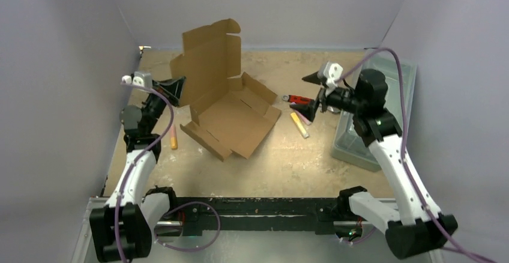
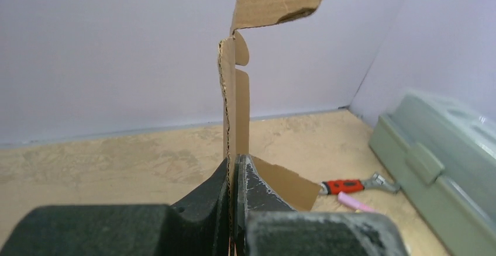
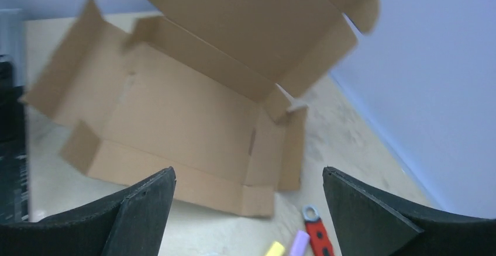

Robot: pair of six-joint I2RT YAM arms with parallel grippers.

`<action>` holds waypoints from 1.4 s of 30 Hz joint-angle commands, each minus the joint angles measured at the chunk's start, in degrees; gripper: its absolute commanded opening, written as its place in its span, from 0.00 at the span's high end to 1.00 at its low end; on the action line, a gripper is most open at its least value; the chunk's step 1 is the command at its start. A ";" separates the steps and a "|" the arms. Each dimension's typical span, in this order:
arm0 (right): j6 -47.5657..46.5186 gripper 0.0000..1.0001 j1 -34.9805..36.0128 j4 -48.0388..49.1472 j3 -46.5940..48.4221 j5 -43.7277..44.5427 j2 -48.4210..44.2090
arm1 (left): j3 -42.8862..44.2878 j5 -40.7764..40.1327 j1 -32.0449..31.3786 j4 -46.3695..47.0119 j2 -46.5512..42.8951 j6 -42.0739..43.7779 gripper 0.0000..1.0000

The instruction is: Fold the paper box

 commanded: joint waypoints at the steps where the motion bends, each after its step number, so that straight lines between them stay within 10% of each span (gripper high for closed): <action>1: 0.08 0.01 0.27 4.09 -8.46 -12.07 -3.89 | -5.37 3.36 -1.85 -1.90 -7.64 12.10 1.00; 5: -12.37 0.02 0.71 -1.38 -14.51 -23.67 -3.12 | -7.57 4.01 -3.31 -4.57 -12.58 12.28 1.00; 10: -19.91 0.02 8.25 -2.02 -19.09 -13.99 -1.88 | -8.77 4.57 -3.61 -7.94 -17.72 12.01 1.00; 21: -1.76 0.03 9.67 20.99 -18.57 -4.10 7.79 | -6.65 3.01 -7.05 -21.86 -23.06 20.81 1.00; 42: 3.97 0.19 8.53 15.90 9.79 13.55 46.41 | -7.93 3.46 -7.43 -18.35 -24.63 18.00 1.00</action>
